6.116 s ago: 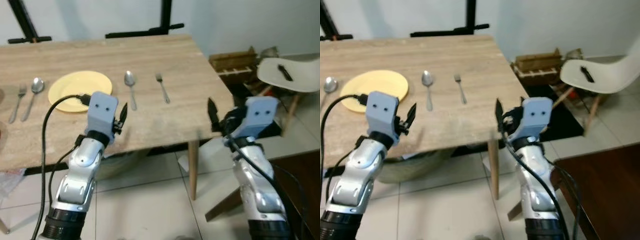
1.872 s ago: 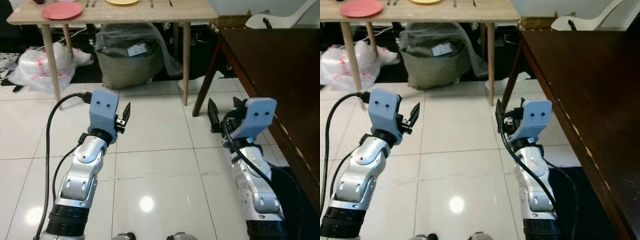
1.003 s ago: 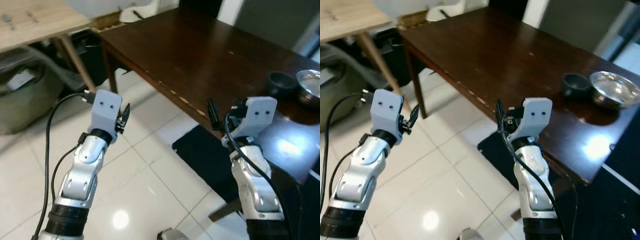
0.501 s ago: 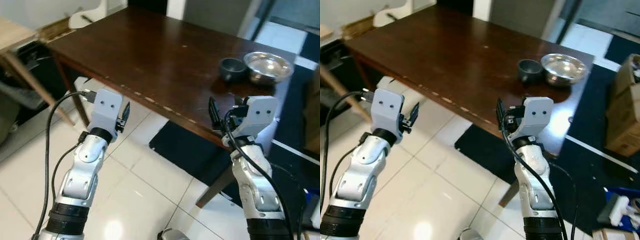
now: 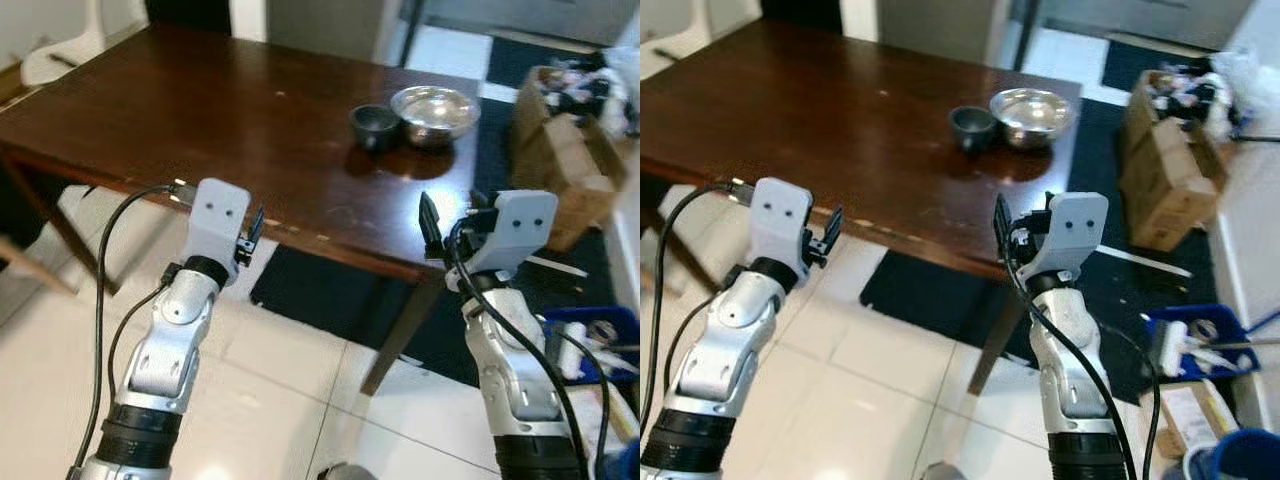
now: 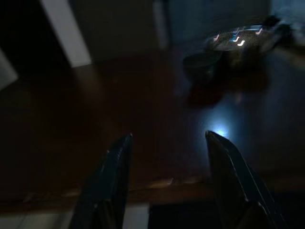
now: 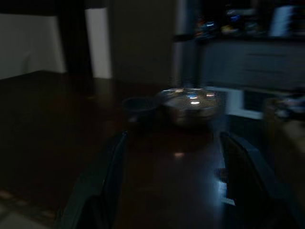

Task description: Setting the table

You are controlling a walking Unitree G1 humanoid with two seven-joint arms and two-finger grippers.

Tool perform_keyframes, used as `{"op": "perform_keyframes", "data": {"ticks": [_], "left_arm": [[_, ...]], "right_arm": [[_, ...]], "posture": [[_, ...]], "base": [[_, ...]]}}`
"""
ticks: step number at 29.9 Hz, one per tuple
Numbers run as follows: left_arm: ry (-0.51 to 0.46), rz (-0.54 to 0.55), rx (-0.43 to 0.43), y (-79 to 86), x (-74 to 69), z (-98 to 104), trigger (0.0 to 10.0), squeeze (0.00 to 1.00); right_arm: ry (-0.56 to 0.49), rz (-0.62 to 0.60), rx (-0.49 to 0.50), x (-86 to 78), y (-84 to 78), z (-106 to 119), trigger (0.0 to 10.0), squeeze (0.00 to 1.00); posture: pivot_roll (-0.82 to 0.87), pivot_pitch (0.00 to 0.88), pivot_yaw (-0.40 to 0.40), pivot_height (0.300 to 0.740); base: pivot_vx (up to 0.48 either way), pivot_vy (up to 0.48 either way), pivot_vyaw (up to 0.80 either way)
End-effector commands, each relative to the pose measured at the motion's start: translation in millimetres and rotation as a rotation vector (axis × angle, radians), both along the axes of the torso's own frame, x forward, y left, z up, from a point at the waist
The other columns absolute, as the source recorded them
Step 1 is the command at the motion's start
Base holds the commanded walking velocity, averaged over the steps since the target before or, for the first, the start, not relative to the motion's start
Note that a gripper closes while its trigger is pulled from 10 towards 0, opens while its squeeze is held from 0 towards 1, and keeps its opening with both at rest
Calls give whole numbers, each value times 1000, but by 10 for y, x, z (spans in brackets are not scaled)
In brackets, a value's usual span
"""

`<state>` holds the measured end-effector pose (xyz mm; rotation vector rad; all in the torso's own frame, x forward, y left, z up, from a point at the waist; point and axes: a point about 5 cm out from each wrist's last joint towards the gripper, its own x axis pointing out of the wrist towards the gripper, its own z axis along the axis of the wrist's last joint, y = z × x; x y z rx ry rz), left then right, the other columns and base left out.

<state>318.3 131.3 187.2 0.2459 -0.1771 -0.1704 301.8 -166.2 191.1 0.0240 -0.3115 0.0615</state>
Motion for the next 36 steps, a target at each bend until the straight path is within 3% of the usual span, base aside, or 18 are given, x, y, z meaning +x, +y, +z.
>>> {"op": "perform_keyframes", "data": {"ticks": [1, 26, 31, 32, 34, 36], "left_arm": [[20, 3, 7, 22, -11, -57, 10000, 0], [5, 21, 5, 36, 1, -48, 10000, 0], [-36, 97, -4, 108, 33, 8, 10000, 0], [-36, 97, -4, 108, 33, 8, 10000, 0], [-38, 111, -3, 132, 40, 9, 10000, 0], [-38, 112, -3, 134, 39, 9, 10000, 0]], "right_arm": [[21, 2, 5, -6, 2, -56, 10000, 0], [25, 30, 6, -3, 30, -63, 10000, 0], [13, 272, 89, -70, 274, 15, 10000, 0], [13, 272, 89, -70, 274, 15, 10000, 0], [9, 420, 153, -139, 410, 62, 10000, 0], [8, 466, 165, -165, 453, 75, 10000, 0]], "posture": [[-144, 0, 37, 740], [-145, 0, 38, 740], [-150, 0, 40, 740], [-150, 0, 40, 740], [-149, 0, 40, 740], [-149, 0, 40, 740]], "base": [[0, 0, -800], [0, 0, -785], [432, 0, 0], [480, 0, 0], [480, 0, 0], [480, 0, 0]]}}
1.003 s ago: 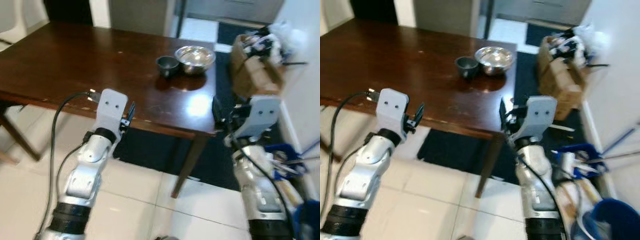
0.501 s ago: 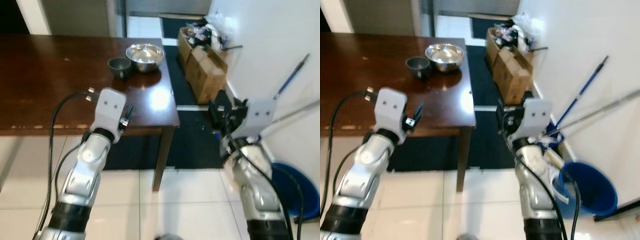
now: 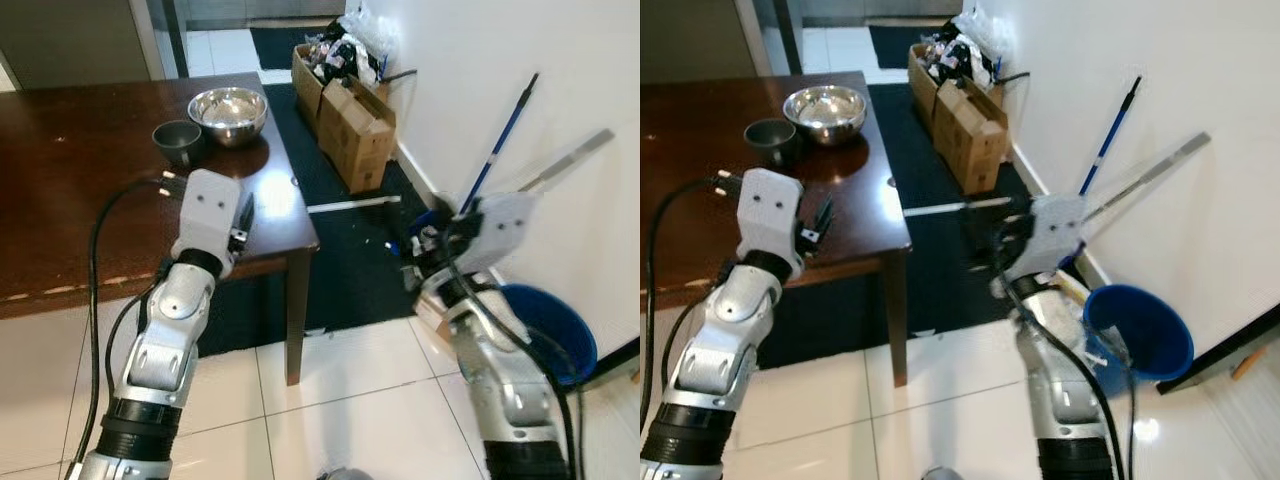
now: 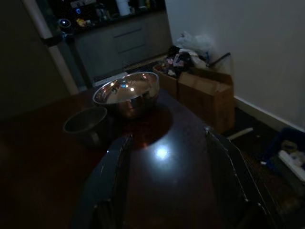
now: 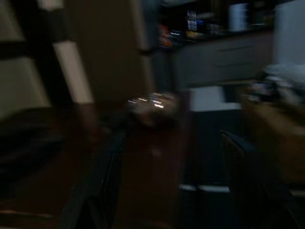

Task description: Setting the table

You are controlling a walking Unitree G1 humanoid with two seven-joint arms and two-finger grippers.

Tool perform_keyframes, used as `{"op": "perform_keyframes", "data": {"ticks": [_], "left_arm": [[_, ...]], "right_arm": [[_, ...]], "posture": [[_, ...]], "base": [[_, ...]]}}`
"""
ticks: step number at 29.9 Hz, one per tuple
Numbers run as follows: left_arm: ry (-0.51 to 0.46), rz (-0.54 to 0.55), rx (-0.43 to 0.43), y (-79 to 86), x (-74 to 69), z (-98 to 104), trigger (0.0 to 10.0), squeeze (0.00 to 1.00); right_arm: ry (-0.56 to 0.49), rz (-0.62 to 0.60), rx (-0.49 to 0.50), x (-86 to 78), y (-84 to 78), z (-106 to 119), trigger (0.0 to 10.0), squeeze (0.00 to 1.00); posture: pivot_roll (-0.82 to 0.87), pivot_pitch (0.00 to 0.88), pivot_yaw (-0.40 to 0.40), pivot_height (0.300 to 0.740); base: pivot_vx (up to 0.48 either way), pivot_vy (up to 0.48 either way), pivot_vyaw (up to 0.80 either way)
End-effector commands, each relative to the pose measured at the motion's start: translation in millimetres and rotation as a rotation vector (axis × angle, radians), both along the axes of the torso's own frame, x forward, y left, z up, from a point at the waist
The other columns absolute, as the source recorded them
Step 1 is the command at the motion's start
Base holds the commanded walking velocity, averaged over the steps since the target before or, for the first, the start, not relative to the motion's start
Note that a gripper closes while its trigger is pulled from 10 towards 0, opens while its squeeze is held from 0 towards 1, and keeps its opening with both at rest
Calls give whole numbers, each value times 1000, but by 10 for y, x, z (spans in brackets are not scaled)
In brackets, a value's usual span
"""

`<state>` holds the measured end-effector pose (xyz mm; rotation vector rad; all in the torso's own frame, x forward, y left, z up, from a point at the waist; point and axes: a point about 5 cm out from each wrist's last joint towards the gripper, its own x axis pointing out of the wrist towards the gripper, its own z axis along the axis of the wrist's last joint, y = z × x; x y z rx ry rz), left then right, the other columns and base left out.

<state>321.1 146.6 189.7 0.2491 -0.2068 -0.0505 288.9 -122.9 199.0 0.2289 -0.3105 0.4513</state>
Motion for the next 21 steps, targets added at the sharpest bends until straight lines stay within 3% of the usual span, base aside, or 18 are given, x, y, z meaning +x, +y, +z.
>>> {"op": "perform_keyframes", "data": {"ticks": [1, 3, 9, 13, 18, 21], "left_arm": [[6, -2, 7, -20, 10, -17, 10000, 0], [6, 0, 6, -22, 10, -18, 10000, 0], [7, 6, -1, -24, 7, -24, 10000, 0], [10, 10, -8, -23, 6, -27, 10000, 0], [3, -5, -31, -50, -2, -14, 10000, 0], [7, -3, -26, -53, 1, -17, 10000, 0]], "right_arm": [[13, 52, 21, -36, 21, -5, 10000, 0], [18, 139, 49, -93, 97, 17, 10000, 0], [24, 161, 29, -102, 101, 8, 10000, 0], [24, 163, 18, -102, 100, 7, 10000, 0], [38, 152, 8, -86, 64, 7, 10000, 0], [40, 105, 23, -51, 12, 21, 10000, 0]], "posture": [[-149, 0, 40, 740], [-146, 0, 39, 740], [-146, 0, 38, 740], [-146, 0, 38, 740], [-147, 0, 36, 740], [-144, 0, 35, 740]], "base": [[480, 0, 0], [480, 0, 0], [476, 0, 0], [360, 0, 753], [49, 0, 594], [0, 0, 0]]}}
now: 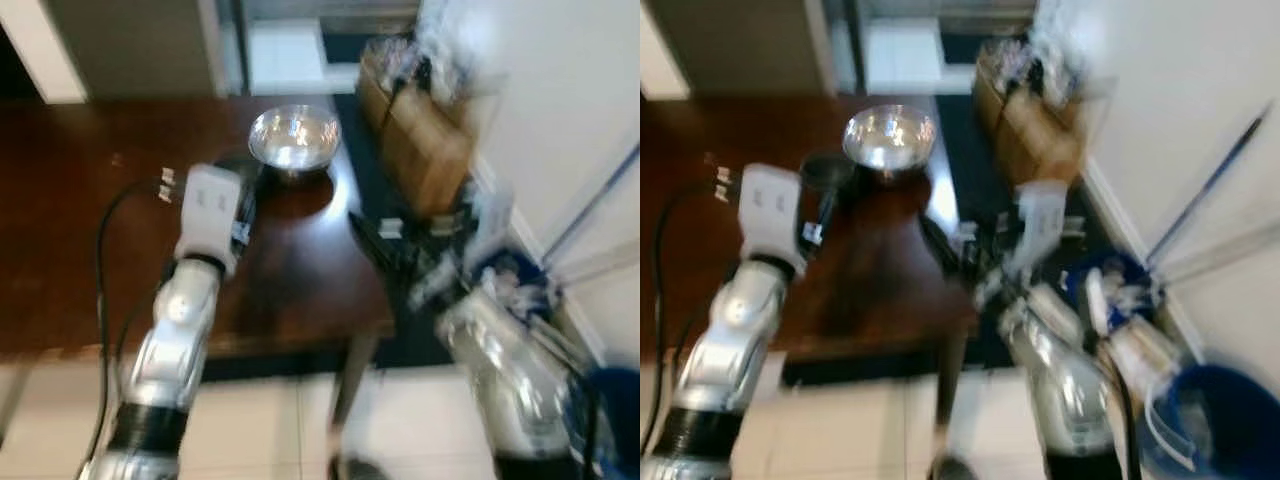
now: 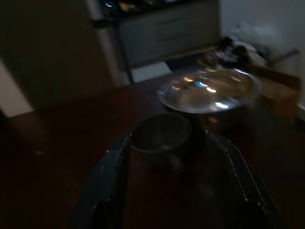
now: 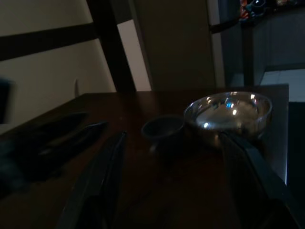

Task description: Setting the table

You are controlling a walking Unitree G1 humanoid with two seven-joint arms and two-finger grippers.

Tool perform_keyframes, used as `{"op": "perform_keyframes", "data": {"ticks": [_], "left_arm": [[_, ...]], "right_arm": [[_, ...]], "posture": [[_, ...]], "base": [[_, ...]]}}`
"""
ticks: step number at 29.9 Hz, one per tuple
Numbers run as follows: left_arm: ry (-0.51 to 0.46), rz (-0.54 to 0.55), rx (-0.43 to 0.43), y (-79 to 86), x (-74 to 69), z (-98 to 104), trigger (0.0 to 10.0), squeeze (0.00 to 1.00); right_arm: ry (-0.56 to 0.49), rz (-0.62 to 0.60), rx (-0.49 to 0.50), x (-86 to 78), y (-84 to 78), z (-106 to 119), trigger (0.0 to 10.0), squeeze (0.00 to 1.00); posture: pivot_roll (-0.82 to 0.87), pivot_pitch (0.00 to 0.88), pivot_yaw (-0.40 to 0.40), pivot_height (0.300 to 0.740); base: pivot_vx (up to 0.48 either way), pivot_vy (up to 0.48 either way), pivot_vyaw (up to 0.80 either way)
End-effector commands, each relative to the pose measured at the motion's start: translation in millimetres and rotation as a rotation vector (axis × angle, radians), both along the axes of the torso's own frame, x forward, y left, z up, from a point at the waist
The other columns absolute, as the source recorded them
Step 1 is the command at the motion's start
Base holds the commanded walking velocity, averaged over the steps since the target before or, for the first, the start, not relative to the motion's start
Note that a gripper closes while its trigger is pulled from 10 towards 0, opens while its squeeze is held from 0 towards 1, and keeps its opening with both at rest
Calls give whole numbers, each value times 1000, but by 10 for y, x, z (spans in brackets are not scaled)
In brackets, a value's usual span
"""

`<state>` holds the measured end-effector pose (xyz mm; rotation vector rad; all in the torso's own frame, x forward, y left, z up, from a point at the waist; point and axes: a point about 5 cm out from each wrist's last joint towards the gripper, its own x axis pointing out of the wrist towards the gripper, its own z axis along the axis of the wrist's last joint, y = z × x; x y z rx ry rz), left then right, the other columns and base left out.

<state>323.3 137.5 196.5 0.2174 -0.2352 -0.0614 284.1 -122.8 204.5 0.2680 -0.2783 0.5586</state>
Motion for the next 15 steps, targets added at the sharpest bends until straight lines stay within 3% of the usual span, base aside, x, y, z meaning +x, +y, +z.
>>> {"op": "perform_keyframes", "data": {"ticks": [1, 6, 13, 15], "left_arm": [[34, 14, 8, 38, -18, -88, 10000, 0], [37, 17, 16, 44, -9, -96, 10000, 0], [59, -9, 1, -25, 28, -103, 10000, 0], [91, -80, 3, -105, 11, -144, 10000, 0]], "right_arm": [[15, -30, 10, 11, -16, -27, 10000, 0], [7, -111, 12, 61, -112, -11, 10000, 0], [0, -177, 2, 116, -198, 2, 10000, 0], [-8, -204, -16, 130, -221, 6, 10000, 0]], "posture": [[-144, 0, 35, 740], [-147, 0, 38, 740], [-153, 0, 41, 740], [-163, 0, 46, 740]], "base": [[0, 0, 0], [0, 0, 0], [471, 0, 0], [0, 0, 0]]}}
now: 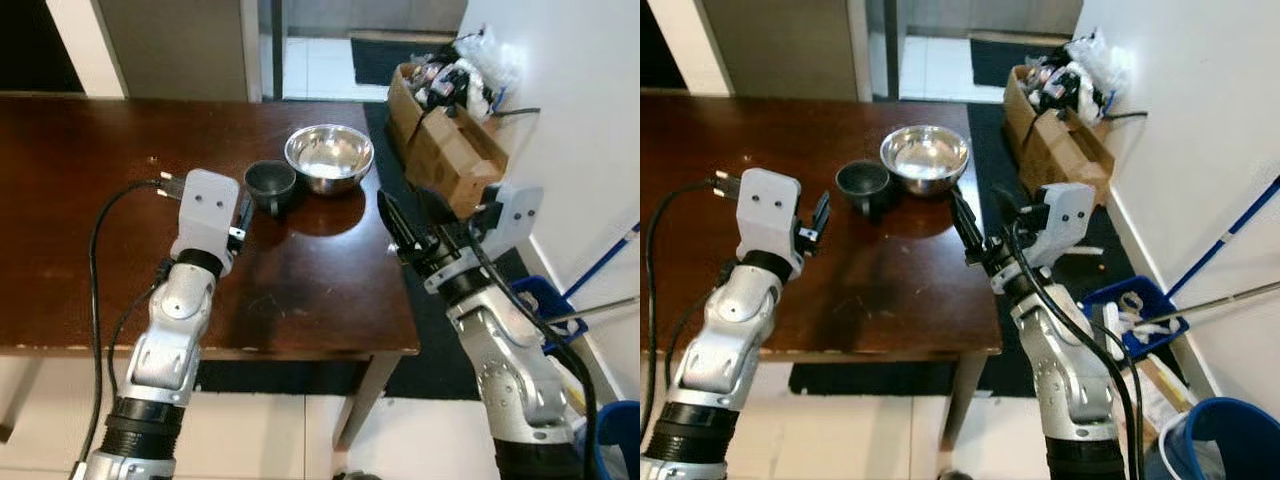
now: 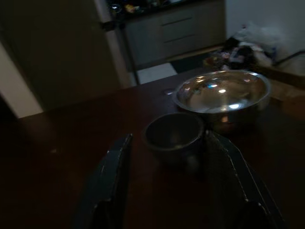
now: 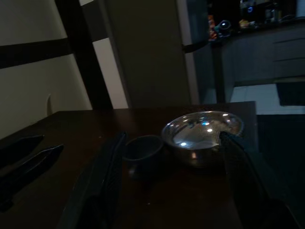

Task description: Setting the table

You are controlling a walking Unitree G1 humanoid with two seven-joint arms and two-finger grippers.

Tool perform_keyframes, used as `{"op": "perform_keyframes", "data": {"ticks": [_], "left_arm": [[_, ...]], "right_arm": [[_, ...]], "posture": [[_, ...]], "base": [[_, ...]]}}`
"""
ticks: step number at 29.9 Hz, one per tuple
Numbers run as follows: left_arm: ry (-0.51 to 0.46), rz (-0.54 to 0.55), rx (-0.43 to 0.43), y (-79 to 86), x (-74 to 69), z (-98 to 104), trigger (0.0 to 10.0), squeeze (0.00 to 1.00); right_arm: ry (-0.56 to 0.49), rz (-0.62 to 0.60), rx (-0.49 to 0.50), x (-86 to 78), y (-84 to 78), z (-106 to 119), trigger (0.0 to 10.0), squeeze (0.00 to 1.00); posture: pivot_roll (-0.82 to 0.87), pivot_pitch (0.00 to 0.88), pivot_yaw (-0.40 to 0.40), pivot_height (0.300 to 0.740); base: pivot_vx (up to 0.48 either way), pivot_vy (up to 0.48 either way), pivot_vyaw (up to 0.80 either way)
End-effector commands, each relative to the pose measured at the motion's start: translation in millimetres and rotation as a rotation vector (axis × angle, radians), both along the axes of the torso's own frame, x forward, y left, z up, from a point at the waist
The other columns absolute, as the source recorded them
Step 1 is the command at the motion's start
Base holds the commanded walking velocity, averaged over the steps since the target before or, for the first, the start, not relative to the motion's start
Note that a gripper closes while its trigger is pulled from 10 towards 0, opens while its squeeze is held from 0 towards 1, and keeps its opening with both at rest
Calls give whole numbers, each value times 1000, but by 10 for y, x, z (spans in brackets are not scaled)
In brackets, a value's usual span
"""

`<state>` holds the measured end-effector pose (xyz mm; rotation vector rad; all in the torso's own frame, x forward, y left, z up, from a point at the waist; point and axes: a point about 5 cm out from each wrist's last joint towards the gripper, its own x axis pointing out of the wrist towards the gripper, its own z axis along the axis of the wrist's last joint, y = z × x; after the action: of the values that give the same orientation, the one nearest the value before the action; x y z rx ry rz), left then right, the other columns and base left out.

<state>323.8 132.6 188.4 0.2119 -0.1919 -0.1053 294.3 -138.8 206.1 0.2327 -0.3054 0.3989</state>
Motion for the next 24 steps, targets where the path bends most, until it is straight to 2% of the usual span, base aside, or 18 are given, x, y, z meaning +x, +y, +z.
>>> {"op": "perform_keyframes", "data": {"ticks": [1, 4, 8, 10, 12, 14, 16, 21, 24], "left_arm": [[59, -80, 1, -98, -7, -85, 10000, 0], [99, -142, 25, -200, -19, -156, 10000, 0], [170, -85, 104, -296, 99, -319, 10000, 0], [196, -83, 111, -335, 140, -345, 10000, 0], [180, -107, 97, -355, 161, -302, 10000, 0], [172, -119, 84, -331, 169, -261, 10000, 0], [154, -103, 87, -209, 164, -227, 10000, 0], [150, -81, 81, -138, 150, -225, 10000, 0], [182, 7, 111, -14, 134, -318, 10000, 0]], "right_arm": [[0, -54, -16, 36, -72, -10, 10000, 0], [-12, -109, -34, 61, -118, -2, 10000, 0], [-47, -204, -85, 98, -191, 25, 10000, 0], [-58, -222, -98, 114, -199, 34, 10000, 0], [-68, -224, -110, 126, -188, 41, 10000, 0], [-74, -219, -124, 133, -170, 43, 10000, 0], [-76, -215, -124, 138, -147, 33, 10000, 0], [-75, -213, -124, 138, -140, 21, 10000, 0], [-75, -212, -127, 149, -128, -5, 10000, 0]], "posture": [[-163, 0, 46, 740], [-169, 0, 52, 740], [-171, 0, 77, 740], [-167, 0, 82, 740], [-166, 0, 88, 740], [-164, 0, 87, 740], [-158, 0, 81, 740], [-156, 0, 79, 740], [-145, 0, 77, 740]], "base": [[0, 0, 0], [0, 0, 0], [0, 0, 0], [0, 0, 0], [0, 0, 0], [0, 0, 0], [0, 0, 0], [0, 0, 0], [0, 0, 0]]}}
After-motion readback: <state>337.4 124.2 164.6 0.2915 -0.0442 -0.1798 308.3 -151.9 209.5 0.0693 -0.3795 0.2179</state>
